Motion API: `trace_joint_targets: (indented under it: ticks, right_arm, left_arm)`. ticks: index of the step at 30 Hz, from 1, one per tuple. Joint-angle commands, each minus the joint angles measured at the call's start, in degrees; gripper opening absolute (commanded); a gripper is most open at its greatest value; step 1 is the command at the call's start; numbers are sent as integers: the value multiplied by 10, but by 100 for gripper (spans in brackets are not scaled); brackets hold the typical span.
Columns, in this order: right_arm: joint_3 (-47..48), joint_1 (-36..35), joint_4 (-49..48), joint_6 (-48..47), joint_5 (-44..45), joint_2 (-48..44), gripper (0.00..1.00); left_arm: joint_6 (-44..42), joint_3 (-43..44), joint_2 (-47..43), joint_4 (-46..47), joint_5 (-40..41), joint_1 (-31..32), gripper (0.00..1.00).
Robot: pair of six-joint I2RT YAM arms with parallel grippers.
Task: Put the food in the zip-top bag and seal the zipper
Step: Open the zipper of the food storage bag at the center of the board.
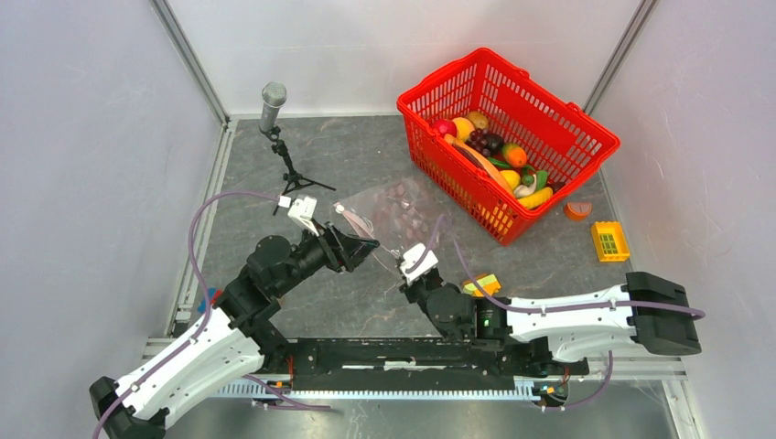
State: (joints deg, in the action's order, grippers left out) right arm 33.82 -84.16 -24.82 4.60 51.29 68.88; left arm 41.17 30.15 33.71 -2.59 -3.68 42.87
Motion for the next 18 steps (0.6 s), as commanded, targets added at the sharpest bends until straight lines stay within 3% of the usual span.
trace_joint_targets:
  ticks: [1, 7, 18]
  right_arm:
    - [-5, 12, -20, 60, -23, -25, 0]
    - [-8, 14, -26, 93, -21, -29, 0]
    - [-6, 21, -8, 129, -31, -43, 0]
  left_arm:
    - [-55, 47, 20, -36, -37, 2, 72]
    - [-44, 43, 42, -47, -4, 3, 62]
    - [-52, 38, 44, -59, 28, 6, 60]
